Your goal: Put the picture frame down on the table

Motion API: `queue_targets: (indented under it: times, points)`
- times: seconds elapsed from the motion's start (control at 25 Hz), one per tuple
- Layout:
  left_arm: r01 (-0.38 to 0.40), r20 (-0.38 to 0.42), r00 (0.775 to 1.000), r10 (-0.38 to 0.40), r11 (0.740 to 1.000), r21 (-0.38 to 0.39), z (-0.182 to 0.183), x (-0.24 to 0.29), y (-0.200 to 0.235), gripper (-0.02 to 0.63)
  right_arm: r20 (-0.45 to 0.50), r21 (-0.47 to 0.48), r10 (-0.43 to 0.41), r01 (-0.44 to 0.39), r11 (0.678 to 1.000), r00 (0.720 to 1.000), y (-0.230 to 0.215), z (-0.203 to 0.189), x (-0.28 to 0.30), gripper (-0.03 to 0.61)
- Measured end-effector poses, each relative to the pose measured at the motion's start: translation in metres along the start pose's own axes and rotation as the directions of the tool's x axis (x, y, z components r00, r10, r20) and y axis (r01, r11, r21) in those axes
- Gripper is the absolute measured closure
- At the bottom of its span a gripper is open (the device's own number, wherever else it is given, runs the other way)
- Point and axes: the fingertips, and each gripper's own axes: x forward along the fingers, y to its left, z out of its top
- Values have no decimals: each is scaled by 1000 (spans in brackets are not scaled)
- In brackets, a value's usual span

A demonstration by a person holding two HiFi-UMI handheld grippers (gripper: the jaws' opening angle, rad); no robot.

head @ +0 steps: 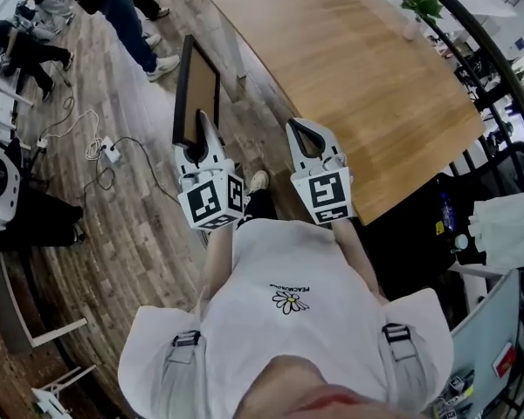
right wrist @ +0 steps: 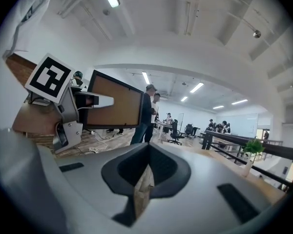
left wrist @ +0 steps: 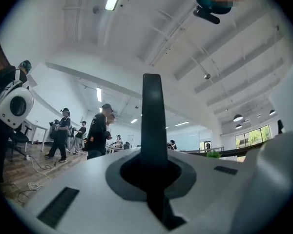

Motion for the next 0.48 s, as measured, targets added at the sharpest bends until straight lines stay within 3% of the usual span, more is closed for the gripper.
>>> queue_targets:
  times: [0.12, 0.32, 0.48]
  points:
    - [29, -4, 1000, -29, 1000, 3, -7, 36, 2, 591, -27, -7, -11, 10, 1000, 1000, -10, -4, 29, 572]
    - [84, 7, 996, -84, 996, 5, -17, 97, 5, 591, -97, 58, 4, 2, 998, 995, -23, -18, 84, 572]
    - [148, -6, 989, -148, 989, 10, -31, 153, 9, 591, -128, 65, -34, 43, 997, 991, -42, -22, 130, 572]
